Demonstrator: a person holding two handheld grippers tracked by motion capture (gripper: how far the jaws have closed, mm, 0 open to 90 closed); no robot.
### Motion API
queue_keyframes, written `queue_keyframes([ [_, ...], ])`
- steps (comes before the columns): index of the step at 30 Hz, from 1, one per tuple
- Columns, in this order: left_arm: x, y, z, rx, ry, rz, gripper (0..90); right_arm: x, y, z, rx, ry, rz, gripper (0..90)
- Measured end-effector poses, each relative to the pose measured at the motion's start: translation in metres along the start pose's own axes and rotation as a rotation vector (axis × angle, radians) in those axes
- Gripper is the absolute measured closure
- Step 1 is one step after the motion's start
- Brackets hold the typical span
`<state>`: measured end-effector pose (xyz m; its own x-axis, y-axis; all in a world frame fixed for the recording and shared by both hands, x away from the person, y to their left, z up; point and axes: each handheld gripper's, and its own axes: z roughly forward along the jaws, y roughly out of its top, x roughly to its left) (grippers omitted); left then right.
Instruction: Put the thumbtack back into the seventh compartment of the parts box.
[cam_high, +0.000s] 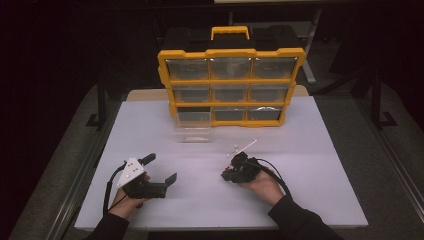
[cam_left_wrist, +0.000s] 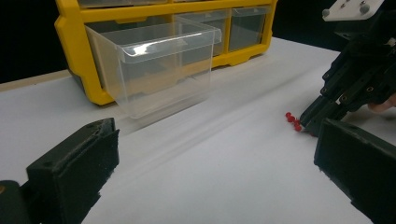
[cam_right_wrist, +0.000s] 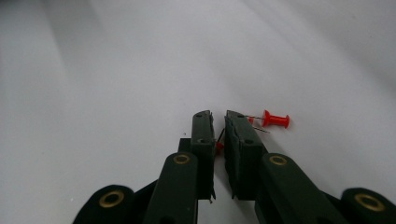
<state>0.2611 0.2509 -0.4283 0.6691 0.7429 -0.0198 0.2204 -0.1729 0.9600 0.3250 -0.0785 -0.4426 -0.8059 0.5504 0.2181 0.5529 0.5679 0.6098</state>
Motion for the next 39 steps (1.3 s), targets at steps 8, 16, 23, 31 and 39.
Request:
queue_keyframes([
  [8,0.001,0.0,-0.002,0.002,-0.005,0.011,0.0,0.002,-0.001,0.0,0.002,-0.015,-0.028,82.6],
  [16,0.002,-0.002,-0.007,-0.002,0.001,0.005,0.0,0.0,-0.001,-0.001,0.006,0.0,-0.024,82.8],
  [23,0.003,-0.003,-0.012,-0.009,-0.008,-0.008,0.0,-0.002,0.0,-0.006,-0.005,0.003,-0.027,82.8],
  [31,0.005,-0.004,-0.012,-0.005,-0.015,-0.004,0.0,-0.004,0.0,-0.013,-0.01,0.01,-0.02,82.8],
  [39,0.005,-0.004,-0.014,-0.01,-0.014,-0.008,0.0,-0.007,0.003,-0.021,-0.01,0.015,-0.03,82.8],
])
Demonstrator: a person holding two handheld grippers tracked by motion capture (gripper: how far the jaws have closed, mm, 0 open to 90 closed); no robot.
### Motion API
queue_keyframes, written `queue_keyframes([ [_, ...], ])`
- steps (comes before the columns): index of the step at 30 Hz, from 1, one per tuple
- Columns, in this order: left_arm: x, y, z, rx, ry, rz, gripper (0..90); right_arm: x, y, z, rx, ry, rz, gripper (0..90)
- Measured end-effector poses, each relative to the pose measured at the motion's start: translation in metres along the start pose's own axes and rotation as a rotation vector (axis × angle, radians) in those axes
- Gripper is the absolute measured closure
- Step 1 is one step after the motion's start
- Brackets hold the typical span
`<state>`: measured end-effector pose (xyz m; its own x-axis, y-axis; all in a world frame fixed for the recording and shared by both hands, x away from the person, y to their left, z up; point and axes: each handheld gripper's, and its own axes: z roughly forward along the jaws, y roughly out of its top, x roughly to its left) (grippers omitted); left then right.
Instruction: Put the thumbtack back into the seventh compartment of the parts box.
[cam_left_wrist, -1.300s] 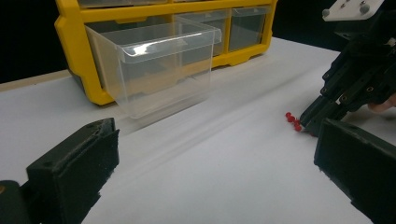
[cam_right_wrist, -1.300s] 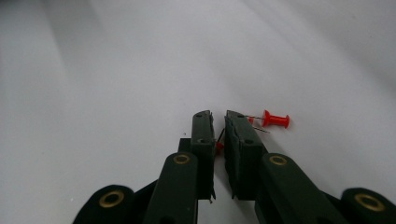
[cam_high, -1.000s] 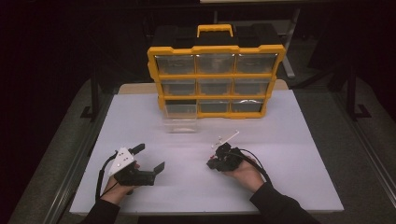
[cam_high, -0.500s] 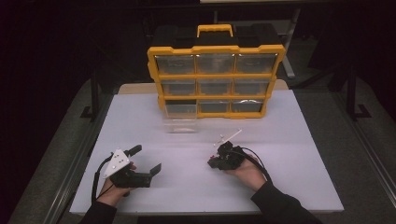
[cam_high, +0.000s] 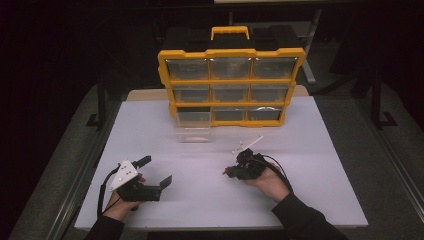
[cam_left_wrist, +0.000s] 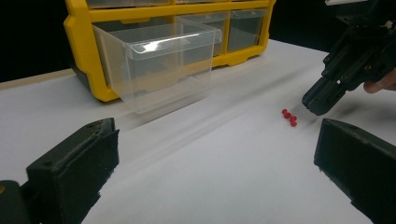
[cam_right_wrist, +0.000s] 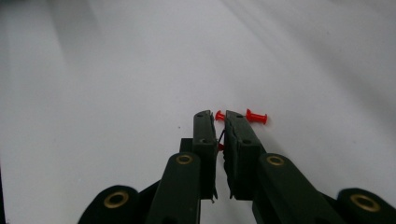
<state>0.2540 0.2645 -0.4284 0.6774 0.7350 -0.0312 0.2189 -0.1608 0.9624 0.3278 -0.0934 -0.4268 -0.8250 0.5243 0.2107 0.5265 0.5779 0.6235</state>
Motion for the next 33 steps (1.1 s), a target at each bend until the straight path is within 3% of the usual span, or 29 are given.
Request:
queue_keyframes([
  [13,0.0,-0.001,0.001,0.004,0.002,0.005,0.0,-0.002,0.007,-0.006,-0.007,-0.003,-0.026,82.8],
  [33,0.001,-0.003,-0.002,0.007,0.016,-0.001,0.0,-0.005,0.025,-0.008,-0.035,0.009,-0.026,82.8],
])
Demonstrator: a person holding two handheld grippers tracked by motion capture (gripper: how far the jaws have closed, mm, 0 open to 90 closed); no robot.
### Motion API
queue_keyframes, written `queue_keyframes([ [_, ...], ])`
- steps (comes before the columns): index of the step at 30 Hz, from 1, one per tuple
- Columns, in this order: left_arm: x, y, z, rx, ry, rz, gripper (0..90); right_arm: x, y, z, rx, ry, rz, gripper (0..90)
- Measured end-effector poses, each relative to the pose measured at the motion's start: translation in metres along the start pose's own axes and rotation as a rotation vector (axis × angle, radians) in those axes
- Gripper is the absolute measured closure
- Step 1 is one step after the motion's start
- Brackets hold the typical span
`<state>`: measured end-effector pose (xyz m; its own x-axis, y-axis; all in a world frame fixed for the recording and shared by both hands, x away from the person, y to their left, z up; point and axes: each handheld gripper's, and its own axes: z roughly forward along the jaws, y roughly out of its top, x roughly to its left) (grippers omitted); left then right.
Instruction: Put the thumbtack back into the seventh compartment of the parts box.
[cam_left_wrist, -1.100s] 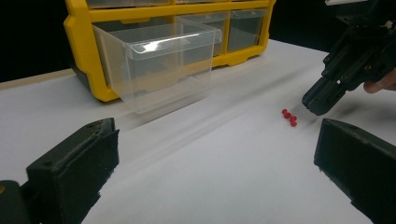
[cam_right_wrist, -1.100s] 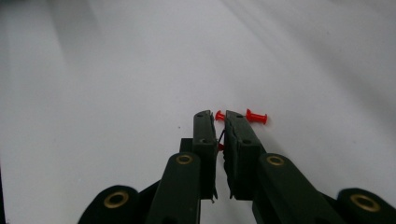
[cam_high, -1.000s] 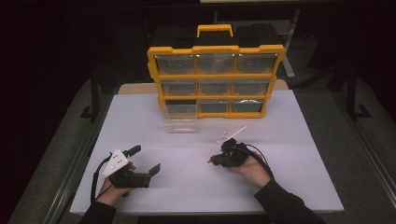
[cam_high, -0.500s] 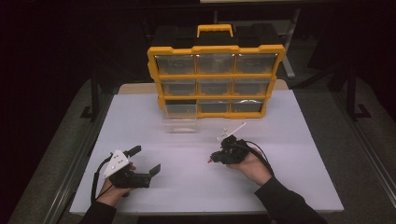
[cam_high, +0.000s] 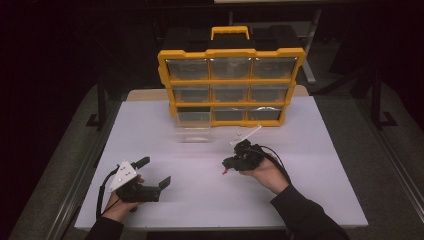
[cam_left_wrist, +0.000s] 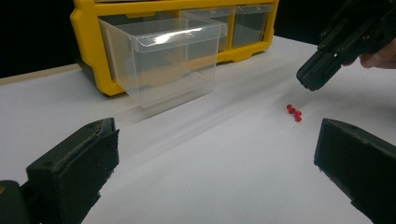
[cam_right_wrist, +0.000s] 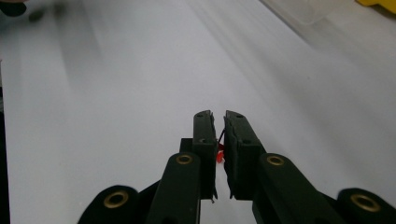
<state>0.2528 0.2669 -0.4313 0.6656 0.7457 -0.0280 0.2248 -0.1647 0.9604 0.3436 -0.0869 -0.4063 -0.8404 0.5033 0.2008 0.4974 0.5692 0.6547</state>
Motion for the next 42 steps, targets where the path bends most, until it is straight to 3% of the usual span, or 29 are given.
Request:
queue_keyframes([
  [42,-0.002,0.001,0.002,0.008,-0.009,0.008,0.0,-0.016,0.037,-0.006,-0.04,0.001,-0.004,82.8],
])
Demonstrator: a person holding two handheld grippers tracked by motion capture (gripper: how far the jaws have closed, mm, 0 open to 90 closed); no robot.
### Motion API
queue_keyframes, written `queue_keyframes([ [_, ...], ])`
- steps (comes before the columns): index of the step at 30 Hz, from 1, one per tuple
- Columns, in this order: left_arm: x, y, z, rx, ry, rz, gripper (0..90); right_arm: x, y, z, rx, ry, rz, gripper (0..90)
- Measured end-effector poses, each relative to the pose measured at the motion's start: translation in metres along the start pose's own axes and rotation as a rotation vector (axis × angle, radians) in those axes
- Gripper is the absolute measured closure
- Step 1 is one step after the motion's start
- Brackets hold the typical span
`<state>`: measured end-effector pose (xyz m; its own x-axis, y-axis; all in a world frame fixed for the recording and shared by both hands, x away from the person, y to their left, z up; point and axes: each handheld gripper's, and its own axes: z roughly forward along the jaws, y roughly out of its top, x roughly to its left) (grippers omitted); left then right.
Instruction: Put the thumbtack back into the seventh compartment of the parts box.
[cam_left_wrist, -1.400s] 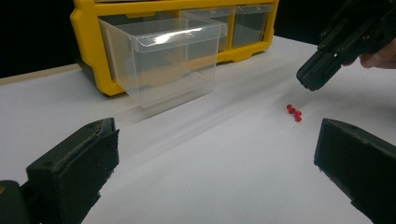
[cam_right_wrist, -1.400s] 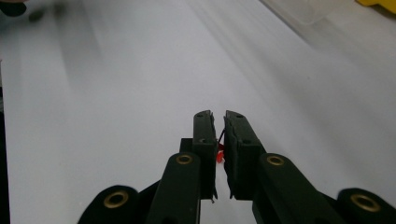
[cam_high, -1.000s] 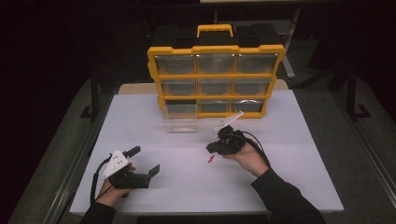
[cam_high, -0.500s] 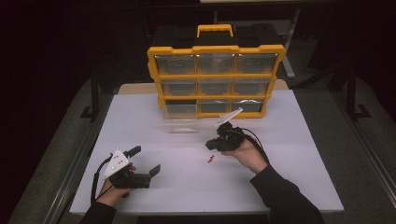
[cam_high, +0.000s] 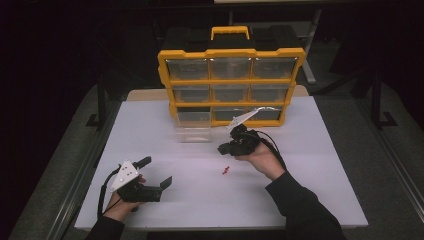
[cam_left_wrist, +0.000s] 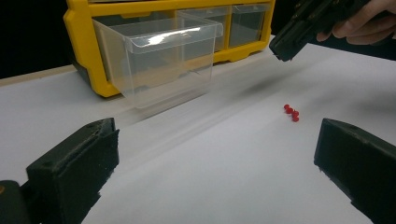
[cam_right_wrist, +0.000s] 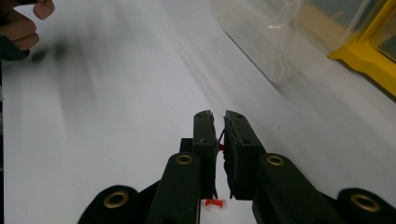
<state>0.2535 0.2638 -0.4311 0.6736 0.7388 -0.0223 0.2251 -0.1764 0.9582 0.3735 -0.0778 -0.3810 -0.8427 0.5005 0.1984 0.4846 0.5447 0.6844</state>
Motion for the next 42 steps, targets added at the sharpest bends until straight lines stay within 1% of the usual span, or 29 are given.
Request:
queue_keyframes([
  [1,0.0,0.0,0.0,0.0,0.0,-0.001,0.0,-0.001,0.001,0.0,-0.002,-0.001,-0.011,82.8],
  [2,0.0,0.0,0.0,0.0,0.0,-0.003,0.0,0.0,0.002,0.0,-0.003,-0.001,-0.005,82.7],
  [4,0.0,0.0,0.0,0.0,0.0,-0.001,0.0,-0.001,0.004,0.001,0.002,-0.014,-0.026,82.8],
  [5,0.0,0.0,0.0,-0.001,-0.001,-0.004,0.0,0.0,0.005,0.001,0.001,-0.011,-0.019,82.7],
  [6,0.0,0.0,0.0,0.0,-0.001,-0.001,0.0,0.0,0.005,0.001,0.001,-0.015,-0.032,82.7],
  [10,0.0,0.0,0.0,-0.001,0.0,-0.003,0.0,0.0,0.01,0.001,-0.004,-0.007,-0.024,82.7],
  [11,0.0,0.0,0.0,0.0,-0.001,-0.001,0.0,-0.001,0.011,0.001,-0.005,-0.016,-0.037,82.8],
  [14,0.0,0.0,0.0,-0.002,0.0,-0.002,0.0,-0.001,0.014,-0.001,-0.012,-0.008,-0.022,82.7],
  [16,0.0,0.0,0.0,-0.002,0.0,-0.002,0.0,-0.003,0.016,-0.002,-0.012,-0.012,-0.034,82.8],
  [17,0.0,0.0,0.0,-0.002,0.0,-0.002,0.0,-0.003,0.017,-0.002,-0.013,-0.01,-0.026,82.8],
  [18,0.0,0.0,0.0,-0.002,0.0,-0.004,0.0,-0.004,0.018,-0.003,-0.015,-0.014,-0.033,82.8],
  [19,0.0,0.0,0.0,-0.002,0.001,-0.001,0.0,-0.003,0.019,-0.004,-0.017,-0.012,-0.016,82.7],
  [20,0.0,0.0,0.0,-0.002,0.001,0.002,0.0,-0.005,0.021,-0.004,-0.021,-0.014,-0.029,82.7],
  [21,0.0,0.0,-0.001,-0.002,0.001,0.002,0.0,-0.004,0.023,-0.005,-0.027,-0.011,-0.021,82.7],
  [23,0.0,0.0,-0.001,-0.003,0.001,0.003,0.0,-0.005,0.025,-0.005,-0.029,-0.011,-0.03,82.7],
  [25,0.0,0.0,-0.001,-0.002,0.0,0.0,0.0,-0.008,0.028,-0.004,-0.03,-0.017,-0.054,82.7],
  [26,0.0,0.0,0.0,-0.003,-0.001,0.0,0.0,-0.007,0.029,-0.005,-0.027,-0.011,-0.032,82.7],
  [27,0.0,0.0,0.0,-0.002,-0.001,0.003,0.0,-0.008,0.031,-0.005,-0.028,-0.017,-0.043,82.7],
  [29,0.0,0.0,0.0,-0.002,-0.001,-0.001,0.0,-0.009,0.034,-0.005,-0.03,-0.014,-0.033,82.7],
  [31,0.0,0.0,0.0,-0.002,-0.001,-0.004,0.0,-0.01,0.038,-0.005,-0.023,-0.022,-0.045,82.7],
  [34,0.0,0.0,0.0,-0.002,-0.002,-0.002,0.0,-0.01,0.042,-0.006,-0.023,-0.02,-0.036,82.7],
  [35,0.0,0.0,0.0,-0.002,-0.002,-0.003,0.0,-0.012,0.046,-0.006,-0.029,-0.018,-0.041,82.7],
  [38,0.0,0.0,0.0,-0.001,-0.002,-0.001,0.0,-0.013,0.05,-0.006,-0.026,-0.018,-0.051,82.7],
  [39,0.0,0.0,0.0,-0.002,-0.002,-0.001,0.0,-0.014,0.052,-0.006,-0.024,-0.027,-0.057,82.7],
  [40,0.0,0.0,0.0,0.0,-0.002,0.0,0.0,-0.014,0.054,-0.006,-0.024,-0.025,-0.044,82.7],
  [41,0.0,0.0,0.0,-0.001,-0.002,-0.003,0.0,-0.015,0.055,-0.006,-0.027,-0.028,-0.055,82.7],
  [42,0.0,0.0,0.0,0.001,-0.002,-0.002,0.0,-0.016,0.057,-0.006,-0.028,-0.026,-0.052,82.7],
])
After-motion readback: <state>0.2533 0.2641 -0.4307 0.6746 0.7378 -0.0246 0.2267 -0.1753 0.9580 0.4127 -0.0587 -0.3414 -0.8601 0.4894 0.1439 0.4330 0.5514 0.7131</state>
